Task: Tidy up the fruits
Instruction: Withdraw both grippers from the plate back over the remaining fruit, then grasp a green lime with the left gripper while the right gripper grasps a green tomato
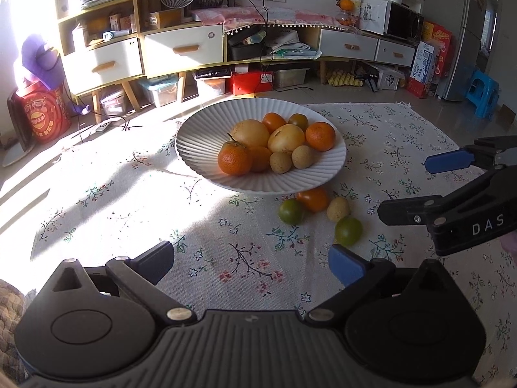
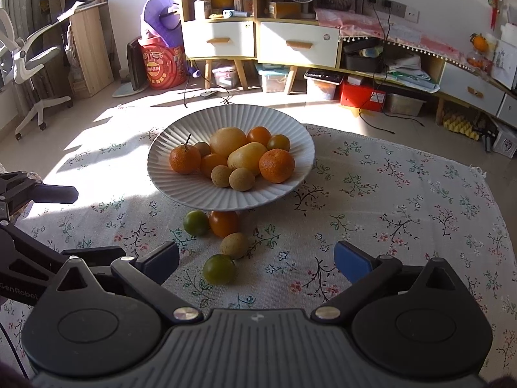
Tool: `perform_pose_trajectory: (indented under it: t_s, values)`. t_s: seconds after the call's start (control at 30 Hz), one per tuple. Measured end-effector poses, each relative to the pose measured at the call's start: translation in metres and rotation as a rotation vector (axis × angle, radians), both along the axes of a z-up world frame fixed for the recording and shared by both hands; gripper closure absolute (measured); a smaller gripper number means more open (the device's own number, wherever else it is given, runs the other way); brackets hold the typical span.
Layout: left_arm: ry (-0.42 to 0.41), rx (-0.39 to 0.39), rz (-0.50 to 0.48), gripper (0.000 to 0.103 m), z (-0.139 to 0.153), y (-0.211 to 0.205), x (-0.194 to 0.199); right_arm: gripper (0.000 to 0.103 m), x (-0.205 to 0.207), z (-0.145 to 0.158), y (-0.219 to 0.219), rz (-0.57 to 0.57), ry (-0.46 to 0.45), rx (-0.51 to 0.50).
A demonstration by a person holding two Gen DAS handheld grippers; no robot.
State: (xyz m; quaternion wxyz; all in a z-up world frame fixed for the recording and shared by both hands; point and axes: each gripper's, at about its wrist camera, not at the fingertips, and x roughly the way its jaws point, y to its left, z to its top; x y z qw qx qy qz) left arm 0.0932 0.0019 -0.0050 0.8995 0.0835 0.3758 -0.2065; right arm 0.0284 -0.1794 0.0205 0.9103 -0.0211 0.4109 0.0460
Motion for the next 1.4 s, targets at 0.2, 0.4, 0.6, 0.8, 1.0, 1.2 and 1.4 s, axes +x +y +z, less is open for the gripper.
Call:
perform_pose_trajectory:
  t_s: [0.2,0.4,0.6,0.8,1.0,1.2,1.4]
  values:
    - [0.011,0.013,0.025,0.01,-0.013,0.004,-0.002,0.001,-0.005,-0.012,0.004,0.016,0.025,-0.033]
    - [0.006,0.028,0.04,0.01,-0.022,0.002,0.001,0.001,-0.013,-0.025,0.009,0.041,0.038,-0.07]
    - [0.0,0.023,0.049,0.01,-0.032,-0.002,0.005,0.001,-0.019,-0.038,0.009,0.065,0.038,-0.108]
    - [0.004,0.005,0.068,0.01,-0.04,-0.005,0.013,0.001,-0.021,-0.043,0.006,0.063,0.012,-0.096]
    - [-0.04,-0.023,0.049,0.01,-0.045,-0.01,0.017,0.001,-0.019,-0.049,0.004,0.064,-0.011,-0.092]
    - [-0.07,-0.032,-0.002,0.011,-0.046,-0.021,0.022,0.001,-0.017,-0.053,0.005,0.074,-0.018,-0.101]
    - [-0.094,-0.048,-0.056,0.03,-0.046,-0.039,0.028,0.001,-0.015,-0.053,0.006,0.083,-0.026,-0.101]
